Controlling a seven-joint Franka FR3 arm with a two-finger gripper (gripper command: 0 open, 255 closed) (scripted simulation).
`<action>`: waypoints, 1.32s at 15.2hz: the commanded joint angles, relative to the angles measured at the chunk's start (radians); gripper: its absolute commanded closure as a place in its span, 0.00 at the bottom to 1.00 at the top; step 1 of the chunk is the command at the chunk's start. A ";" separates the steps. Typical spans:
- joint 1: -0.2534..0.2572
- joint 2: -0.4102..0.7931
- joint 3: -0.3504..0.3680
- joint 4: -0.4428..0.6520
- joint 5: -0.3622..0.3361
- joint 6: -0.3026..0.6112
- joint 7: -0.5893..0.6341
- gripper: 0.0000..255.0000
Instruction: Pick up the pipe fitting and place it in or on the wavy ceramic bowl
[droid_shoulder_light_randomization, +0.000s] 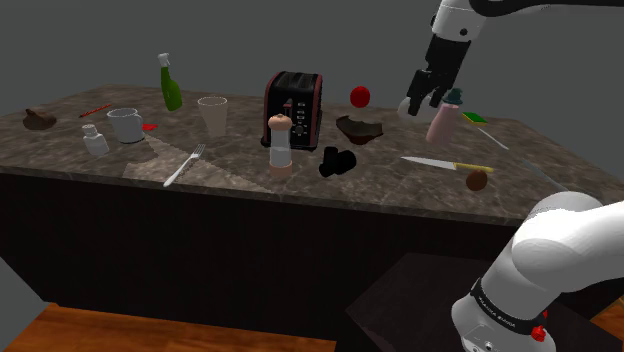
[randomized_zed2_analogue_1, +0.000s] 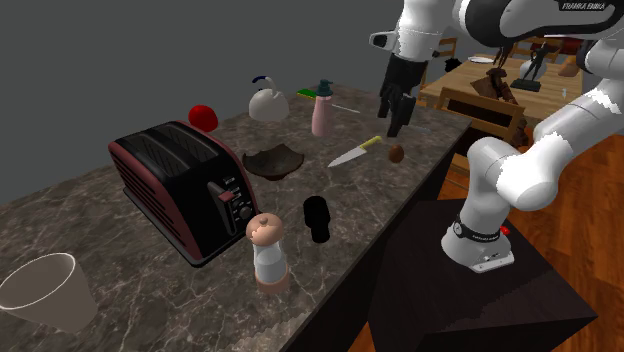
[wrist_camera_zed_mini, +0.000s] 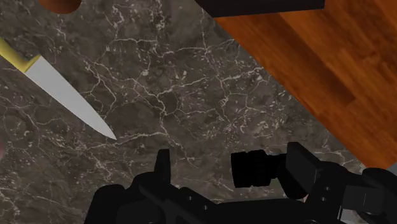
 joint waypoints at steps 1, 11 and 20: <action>0.000 0.000 0.000 0.000 0.000 0.000 0.000 0.00; 0.023 0.325 0.108 0.103 0.079 0.153 0.204 0.00; 0.042 0.638 0.173 0.290 0.102 0.230 0.359 0.00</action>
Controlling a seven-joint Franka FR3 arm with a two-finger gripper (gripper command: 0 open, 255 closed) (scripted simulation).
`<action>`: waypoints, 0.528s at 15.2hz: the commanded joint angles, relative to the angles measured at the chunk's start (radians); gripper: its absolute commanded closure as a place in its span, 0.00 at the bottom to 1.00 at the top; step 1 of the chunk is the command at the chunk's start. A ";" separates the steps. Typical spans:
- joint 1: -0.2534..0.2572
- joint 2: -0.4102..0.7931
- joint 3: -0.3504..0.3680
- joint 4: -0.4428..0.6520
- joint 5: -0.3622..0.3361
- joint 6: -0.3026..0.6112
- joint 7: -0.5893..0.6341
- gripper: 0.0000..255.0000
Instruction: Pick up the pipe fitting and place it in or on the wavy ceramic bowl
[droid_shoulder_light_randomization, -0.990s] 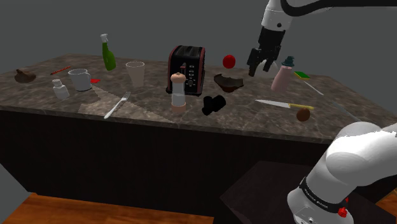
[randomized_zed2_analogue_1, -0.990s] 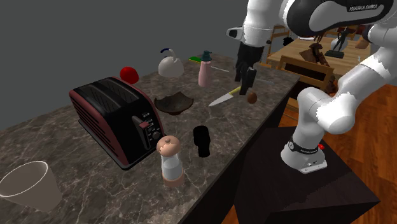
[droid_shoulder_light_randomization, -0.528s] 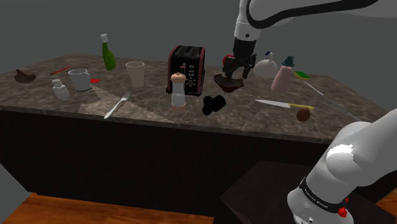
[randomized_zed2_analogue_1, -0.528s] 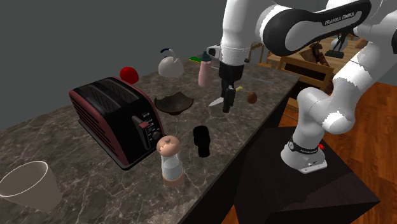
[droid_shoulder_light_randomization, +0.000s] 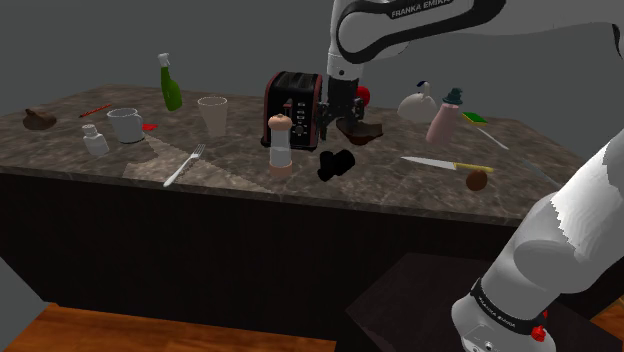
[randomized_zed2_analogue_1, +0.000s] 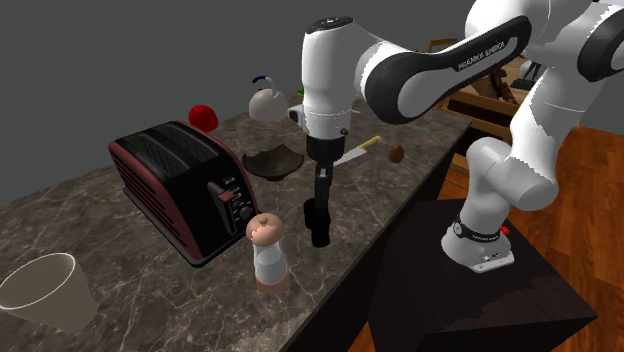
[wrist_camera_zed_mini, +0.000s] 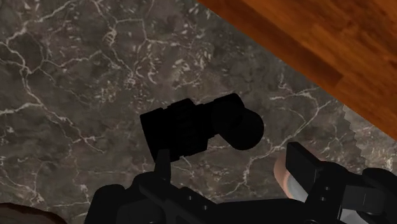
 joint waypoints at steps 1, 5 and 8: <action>0.003 0.033 0.007 0.009 0.001 0.020 0.018 0.00; 0.004 0.043 0.007 -0.035 0.000 0.073 0.018 0.00; 0.004 0.050 0.008 -0.061 -0.001 0.107 0.019 0.00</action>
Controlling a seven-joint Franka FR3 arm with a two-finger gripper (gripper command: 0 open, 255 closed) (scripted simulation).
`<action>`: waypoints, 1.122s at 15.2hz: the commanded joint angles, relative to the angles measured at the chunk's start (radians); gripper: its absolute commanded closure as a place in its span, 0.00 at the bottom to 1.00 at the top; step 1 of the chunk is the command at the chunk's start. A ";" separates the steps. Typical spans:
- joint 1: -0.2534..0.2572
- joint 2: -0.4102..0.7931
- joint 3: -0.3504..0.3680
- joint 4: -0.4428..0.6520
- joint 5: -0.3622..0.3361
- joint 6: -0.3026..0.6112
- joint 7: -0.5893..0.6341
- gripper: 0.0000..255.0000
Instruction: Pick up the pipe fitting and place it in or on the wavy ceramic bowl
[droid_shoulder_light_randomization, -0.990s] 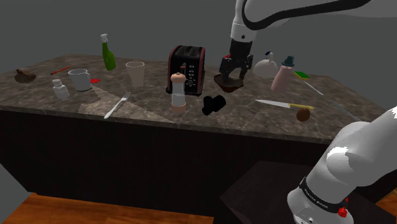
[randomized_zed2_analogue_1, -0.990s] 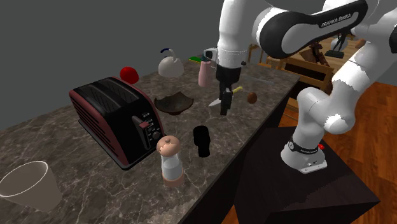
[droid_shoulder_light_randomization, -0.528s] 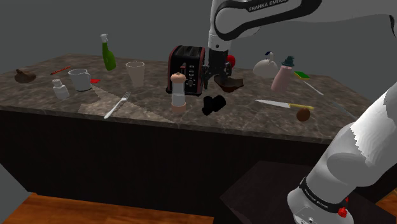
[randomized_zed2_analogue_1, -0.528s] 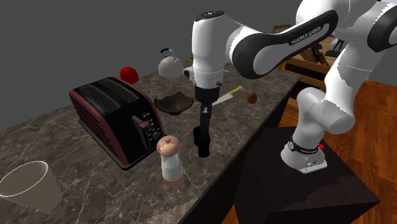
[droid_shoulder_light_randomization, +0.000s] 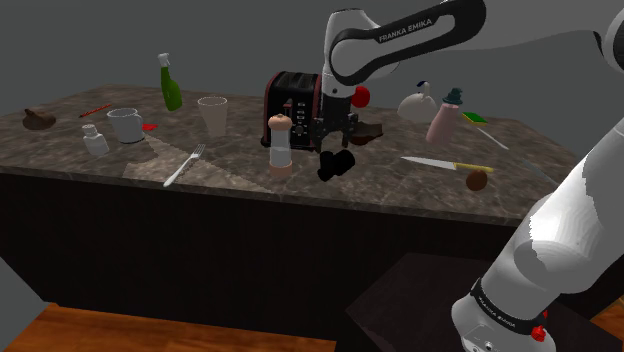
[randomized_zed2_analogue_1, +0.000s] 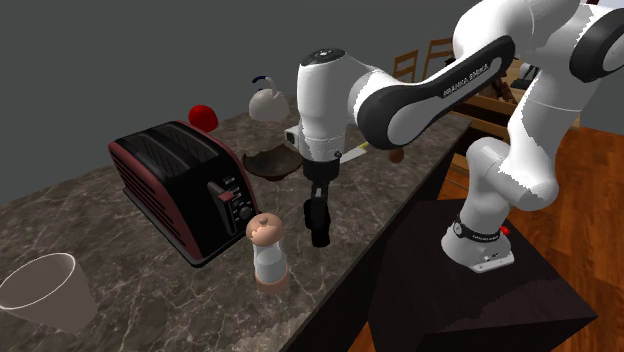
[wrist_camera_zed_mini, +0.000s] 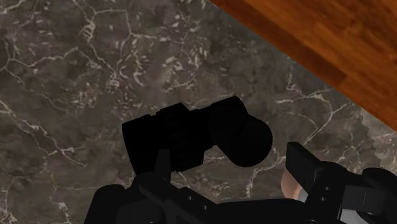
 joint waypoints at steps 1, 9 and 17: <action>0.000 0.001 0.000 -0.006 0.000 0.008 0.000 0.00; 0.000 0.001 0.000 -0.006 0.000 0.008 0.000 1.00; 0.000 0.001 0.000 -0.006 0.000 0.008 0.000 1.00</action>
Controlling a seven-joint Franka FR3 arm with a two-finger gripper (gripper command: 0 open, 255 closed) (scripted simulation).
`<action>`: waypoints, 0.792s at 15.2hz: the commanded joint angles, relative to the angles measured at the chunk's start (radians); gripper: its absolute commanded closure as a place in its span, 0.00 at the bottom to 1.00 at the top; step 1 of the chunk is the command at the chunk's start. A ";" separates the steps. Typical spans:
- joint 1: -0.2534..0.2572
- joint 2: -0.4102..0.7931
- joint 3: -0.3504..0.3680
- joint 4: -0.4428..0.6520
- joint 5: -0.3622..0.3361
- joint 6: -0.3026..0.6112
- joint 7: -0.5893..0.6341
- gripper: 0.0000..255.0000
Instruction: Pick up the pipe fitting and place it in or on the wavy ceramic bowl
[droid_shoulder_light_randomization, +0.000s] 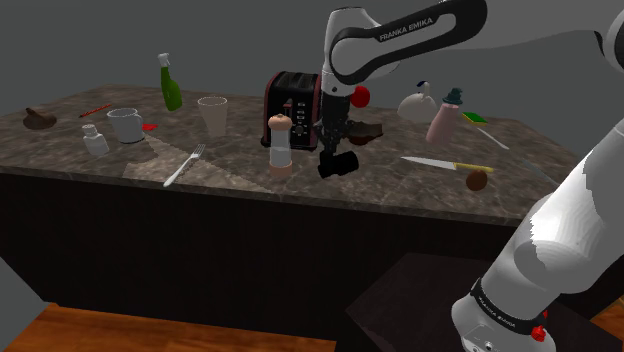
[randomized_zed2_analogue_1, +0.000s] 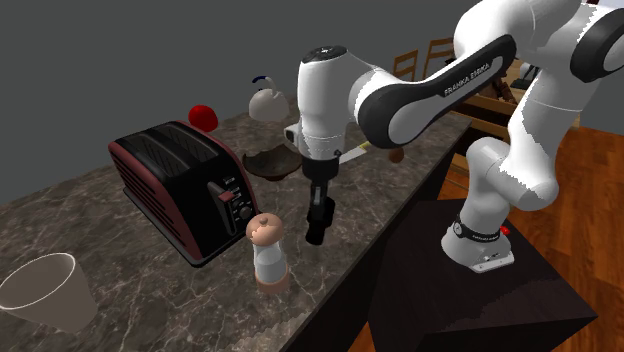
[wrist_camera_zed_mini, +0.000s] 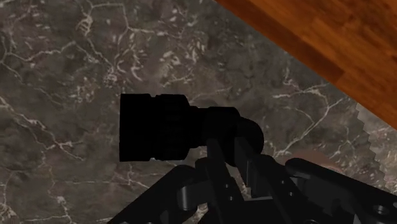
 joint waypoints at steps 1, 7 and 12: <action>-0.001 0.001 -0.001 0.001 0.000 -0.018 0.001 1.00; 0.013 0.001 0.038 0.049 -0.073 -0.089 0.165 0.00; 0.031 0.038 0.085 0.071 -0.163 -0.127 0.368 0.00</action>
